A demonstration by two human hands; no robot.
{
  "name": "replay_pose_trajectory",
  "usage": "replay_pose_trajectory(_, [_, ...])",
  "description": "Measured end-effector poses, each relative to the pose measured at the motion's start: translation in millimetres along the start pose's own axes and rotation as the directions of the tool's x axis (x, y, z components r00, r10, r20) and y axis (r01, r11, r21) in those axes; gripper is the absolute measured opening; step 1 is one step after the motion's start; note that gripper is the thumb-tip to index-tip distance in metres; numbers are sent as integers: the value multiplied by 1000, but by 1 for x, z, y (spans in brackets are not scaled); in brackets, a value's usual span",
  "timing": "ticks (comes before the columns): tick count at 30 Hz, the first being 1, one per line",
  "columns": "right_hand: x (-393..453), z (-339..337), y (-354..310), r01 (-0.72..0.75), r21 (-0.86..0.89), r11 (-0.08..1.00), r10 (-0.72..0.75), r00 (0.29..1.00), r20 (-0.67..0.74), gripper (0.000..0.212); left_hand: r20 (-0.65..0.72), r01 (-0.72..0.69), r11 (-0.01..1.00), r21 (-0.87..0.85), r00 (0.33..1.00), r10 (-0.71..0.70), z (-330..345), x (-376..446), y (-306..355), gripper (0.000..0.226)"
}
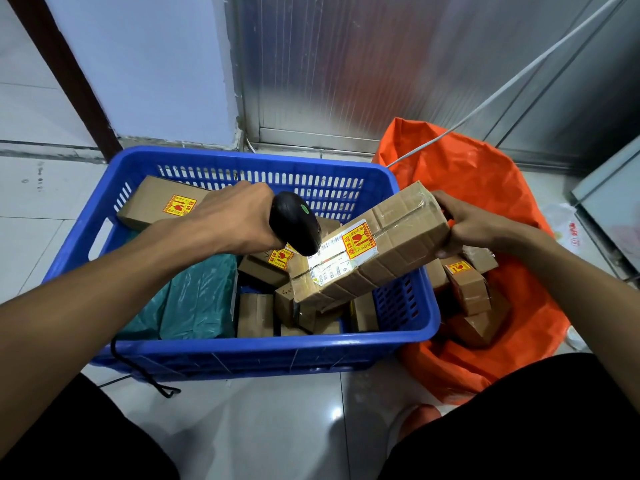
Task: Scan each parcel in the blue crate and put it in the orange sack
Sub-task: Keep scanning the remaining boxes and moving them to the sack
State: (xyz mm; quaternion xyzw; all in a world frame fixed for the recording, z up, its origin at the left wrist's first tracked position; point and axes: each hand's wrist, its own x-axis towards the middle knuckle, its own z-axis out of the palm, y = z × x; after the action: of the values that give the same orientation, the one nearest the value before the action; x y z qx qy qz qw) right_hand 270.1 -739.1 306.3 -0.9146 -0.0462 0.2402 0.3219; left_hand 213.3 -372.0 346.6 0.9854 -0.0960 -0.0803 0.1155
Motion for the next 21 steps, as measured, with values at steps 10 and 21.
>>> replay_pose_trajectory(10, [1,-1,3,6,76,997,-7,1000,5,102,15,4,1000,-18,1000,-4,-1,-1,3,30])
replay_pose_trajectory(21, [-1,-1,-1,7,58,998,-8,1000,18,109,42,-13,1000,-2,999,13,-1,-2,6,33])
